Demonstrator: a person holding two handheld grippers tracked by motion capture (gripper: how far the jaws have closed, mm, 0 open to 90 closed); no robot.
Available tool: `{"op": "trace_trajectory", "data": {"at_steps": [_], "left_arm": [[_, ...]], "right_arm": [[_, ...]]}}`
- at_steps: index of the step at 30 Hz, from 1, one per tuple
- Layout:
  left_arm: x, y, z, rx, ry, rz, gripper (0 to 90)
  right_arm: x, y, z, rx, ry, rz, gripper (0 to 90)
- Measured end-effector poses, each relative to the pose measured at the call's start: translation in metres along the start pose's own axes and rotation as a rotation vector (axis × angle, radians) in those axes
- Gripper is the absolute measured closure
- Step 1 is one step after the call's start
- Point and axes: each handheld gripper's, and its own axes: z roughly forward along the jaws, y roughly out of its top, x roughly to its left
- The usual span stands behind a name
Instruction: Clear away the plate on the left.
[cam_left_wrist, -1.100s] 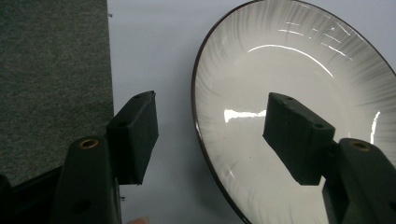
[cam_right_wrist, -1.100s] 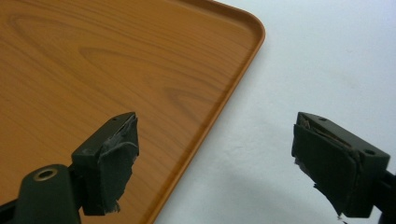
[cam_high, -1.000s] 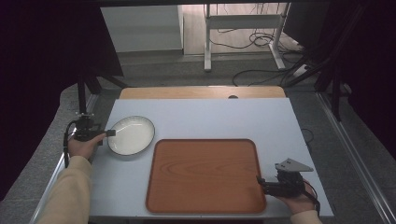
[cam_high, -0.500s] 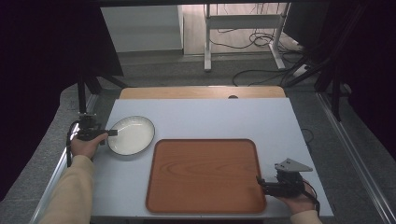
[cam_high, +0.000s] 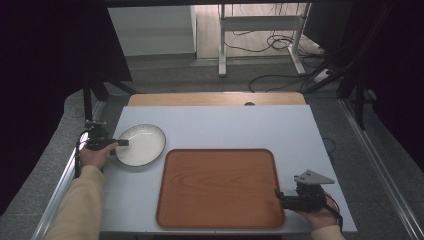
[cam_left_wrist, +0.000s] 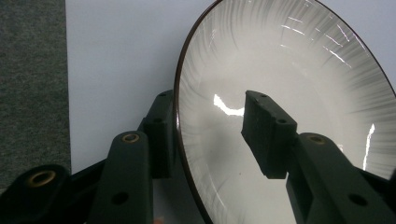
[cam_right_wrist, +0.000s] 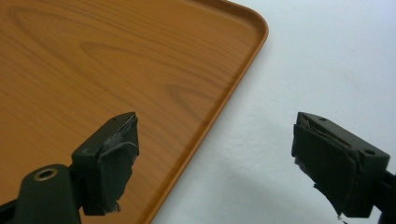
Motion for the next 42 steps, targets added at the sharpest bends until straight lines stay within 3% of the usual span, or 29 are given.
{"op": "trace_trajectory", "data": {"at_steps": [4, 8, 13, 20, 26, 35, 38, 42], "left_arm": [[0.001, 0.000, 0.001, 0.004, 0.005, -0.005, 58.4], [0.000, 0.000, 0.003, 0.014, 0.047, 0.010, 66.8], [0.002, 0.000, 0.001, 0.010, 0.039, -0.014, 72.7], [0.000, 0.001, -0.007, -0.012, 0.031, -0.013, 77.5], [-0.015, 0.005, -0.017, -0.029, 0.079, 0.058, 79.6], [-0.028, 0.010, -0.027, -0.075, 0.082, 0.076, 83.7], [-0.038, 0.011, -0.030, -0.091, 0.106, 0.118, 84.1], [-0.043, 0.011, -0.032, -0.105, 0.125, 0.134, 84.4]], "right_arm": [[-0.001, 0.000, 0.000, 0.001, 0.000, 0.000, 15.5], [0.000, 0.000, 0.000, 0.002, 0.002, -0.005, 15.5], [-0.001, 0.000, 0.001, 0.003, 0.001, -0.005, 15.5], [-0.001, 0.000, 0.001, 0.001, 0.000, -0.006, 15.5], [-0.001, 0.001, 0.000, -0.001, -0.001, -0.007, 15.5], [-0.001, 0.001, -0.001, -0.005, -0.006, -0.008, 15.5], [-0.001, 0.001, -0.001, -0.006, -0.008, -0.007, 15.5], [0.000, 0.001, -0.001, -0.007, -0.009, -0.007, 15.5]]}}
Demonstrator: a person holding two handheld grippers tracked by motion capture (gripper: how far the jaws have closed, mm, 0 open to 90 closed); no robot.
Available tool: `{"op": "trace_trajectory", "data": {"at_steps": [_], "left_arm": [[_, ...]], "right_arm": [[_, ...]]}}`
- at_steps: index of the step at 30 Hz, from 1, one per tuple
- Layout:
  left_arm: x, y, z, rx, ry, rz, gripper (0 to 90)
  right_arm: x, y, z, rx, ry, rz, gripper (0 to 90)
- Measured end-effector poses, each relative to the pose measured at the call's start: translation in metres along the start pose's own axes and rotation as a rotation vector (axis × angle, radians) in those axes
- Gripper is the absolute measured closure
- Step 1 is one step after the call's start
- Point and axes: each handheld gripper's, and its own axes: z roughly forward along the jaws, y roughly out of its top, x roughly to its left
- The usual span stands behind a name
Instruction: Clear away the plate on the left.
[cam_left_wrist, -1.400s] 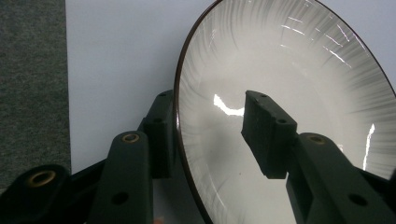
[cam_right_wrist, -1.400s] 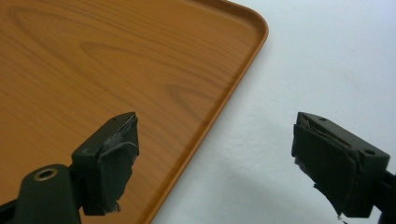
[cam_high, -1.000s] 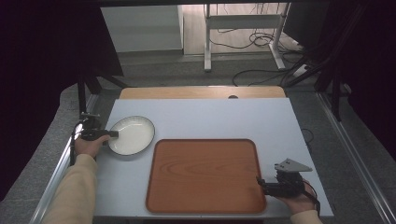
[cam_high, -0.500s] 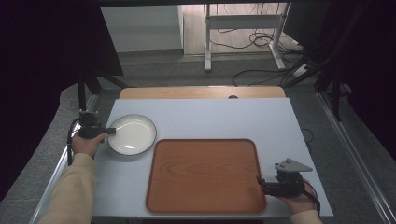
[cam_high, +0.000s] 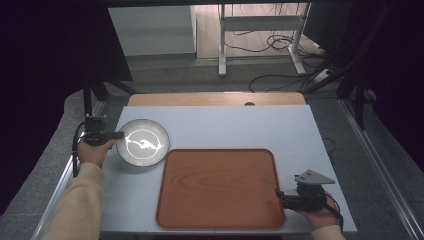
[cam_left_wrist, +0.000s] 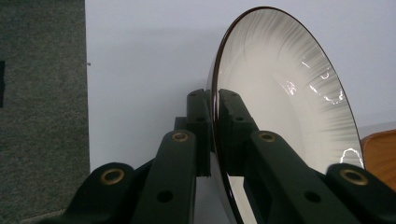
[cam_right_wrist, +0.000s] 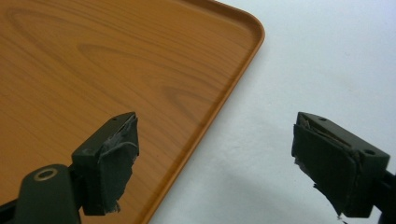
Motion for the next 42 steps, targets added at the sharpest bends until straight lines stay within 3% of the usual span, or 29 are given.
{"op": "trace_trajectory", "data": {"at_steps": [7, 26, 31, 36, 42], "left_arm": [[-0.004, 0.001, -0.003, -0.025, -0.004, 0.006, 85.0], [-0.024, 0.011, -0.017, -0.111, -0.004, 0.082, 84.0], [-0.024, 0.011, -0.026, -0.157, -0.040, 0.054, 84.0], [-0.024, 0.010, -0.035, -0.188, -0.050, 0.048, 83.9], [-0.023, 0.000, -0.048, -0.236, -0.081, 0.029, 83.9]], "right_arm": [[0.000, 0.000, 0.000, -0.001, -0.004, 0.000, 15.5], [0.000, 0.000, -0.001, -0.006, -0.008, 0.003, 15.5], [-0.001, 0.000, -0.002, -0.008, -0.009, 0.004, 15.5], [-0.001, 0.000, -0.002, -0.008, -0.009, 0.003, 15.5], [-0.001, 0.000, -0.002, -0.010, -0.011, 0.003, 15.5]]}}
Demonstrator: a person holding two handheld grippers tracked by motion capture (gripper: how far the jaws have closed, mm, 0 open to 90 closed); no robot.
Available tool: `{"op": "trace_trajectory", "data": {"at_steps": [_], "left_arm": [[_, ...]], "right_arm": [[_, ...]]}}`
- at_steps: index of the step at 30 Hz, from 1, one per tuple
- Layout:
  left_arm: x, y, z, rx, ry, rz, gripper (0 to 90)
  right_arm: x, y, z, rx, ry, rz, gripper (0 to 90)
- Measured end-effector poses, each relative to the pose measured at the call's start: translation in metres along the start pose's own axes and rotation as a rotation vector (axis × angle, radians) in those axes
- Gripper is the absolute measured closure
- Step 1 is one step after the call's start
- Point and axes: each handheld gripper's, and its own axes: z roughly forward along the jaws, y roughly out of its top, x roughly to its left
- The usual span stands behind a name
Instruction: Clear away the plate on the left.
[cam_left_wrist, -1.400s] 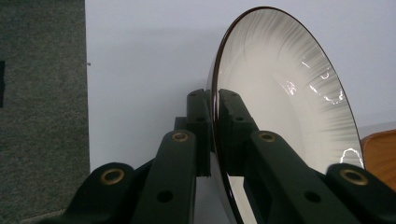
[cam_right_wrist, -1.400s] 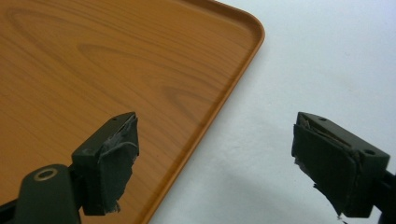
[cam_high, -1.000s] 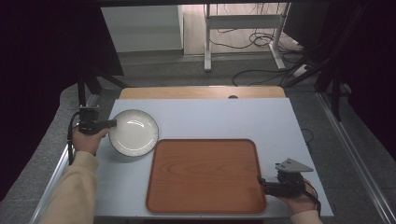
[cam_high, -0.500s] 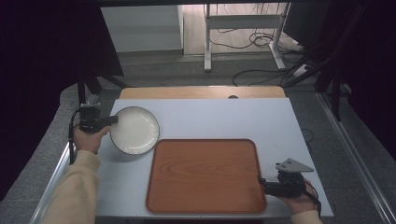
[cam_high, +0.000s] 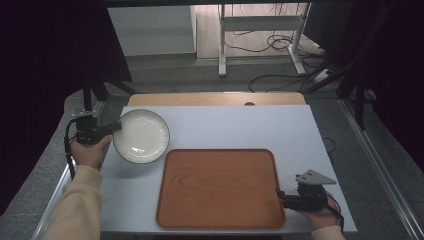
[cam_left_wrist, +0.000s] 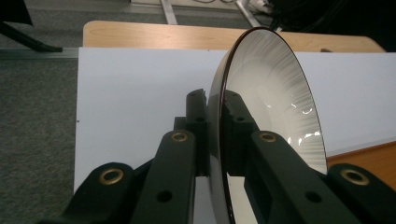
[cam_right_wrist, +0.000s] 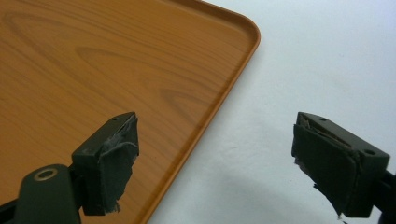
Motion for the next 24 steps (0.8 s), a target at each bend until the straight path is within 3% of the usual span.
{"op": "trace_trajectory", "data": {"at_steps": [9, 16, 24], "left_arm": [[-0.003, -0.015, -0.014, -0.070, -0.040, -0.016, 83.8], [-0.001, -0.020, -0.018, -0.075, -0.042, -0.030, 83.6], [-0.004, -0.018, -0.032, -0.118, -0.066, -0.036, 83.6]], "right_arm": [[0.000, -0.001, -0.001, -0.001, -0.005, 0.004, 15.5], [0.000, -0.001, -0.001, 0.001, -0.007, -0.001, 15.5], [-0.001, -0.001, -0.001, -0.002, -0.008, 0.001, 15.5]]}}
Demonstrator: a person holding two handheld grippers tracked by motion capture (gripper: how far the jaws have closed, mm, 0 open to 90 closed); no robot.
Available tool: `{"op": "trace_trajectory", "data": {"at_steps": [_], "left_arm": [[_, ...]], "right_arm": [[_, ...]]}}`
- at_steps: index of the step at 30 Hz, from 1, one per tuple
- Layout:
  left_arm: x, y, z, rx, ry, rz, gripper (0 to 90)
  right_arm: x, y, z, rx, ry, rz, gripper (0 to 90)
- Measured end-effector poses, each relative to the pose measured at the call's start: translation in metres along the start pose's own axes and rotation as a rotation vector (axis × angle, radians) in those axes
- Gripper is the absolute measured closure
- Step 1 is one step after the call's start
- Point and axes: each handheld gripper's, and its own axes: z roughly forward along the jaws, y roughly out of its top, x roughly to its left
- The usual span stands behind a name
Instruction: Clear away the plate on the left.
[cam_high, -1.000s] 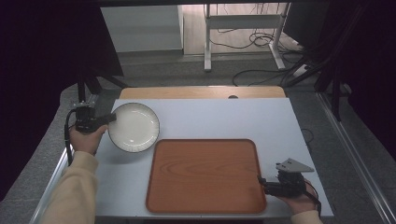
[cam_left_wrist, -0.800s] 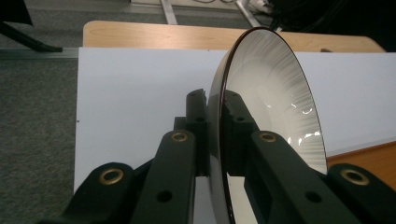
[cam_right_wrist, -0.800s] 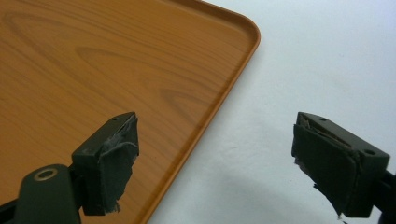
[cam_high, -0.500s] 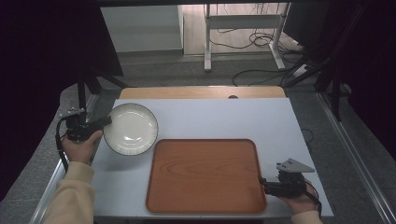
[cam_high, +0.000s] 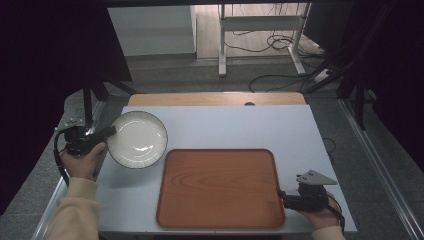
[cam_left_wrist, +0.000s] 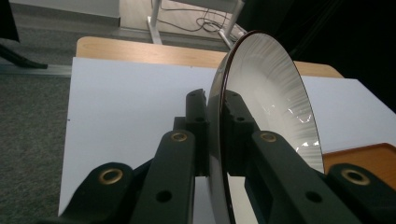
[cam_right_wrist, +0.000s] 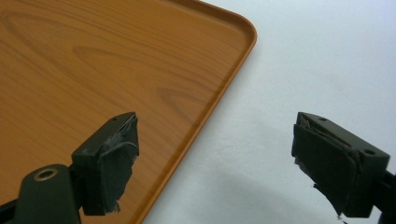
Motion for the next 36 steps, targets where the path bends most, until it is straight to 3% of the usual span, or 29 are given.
{"op": "trace_trajectory", "data": {"at_steps": [7, 21, 36], "left_arm": [[-0.005, 0.001, -0.005, 0.000, -0.017, 0.019, 83.6], [-0.009, 0.000, -0.013, -0.032, -0.006, 0.027, 83.4], [-0.019, 0.004, -0.017, -0.052, -0.076, 0.021, 83.3]], "right_arm": [[0.000, 0.000, 0.000, -0.004, -0.002, 0.000, 15.5], [0.000, 0.001, -0.001, -0.008, -0.004, 0.003, 15.5], [-0.001, 0.000, 0.000, -0.007, -0.008, 0.004, 15.5]]}}
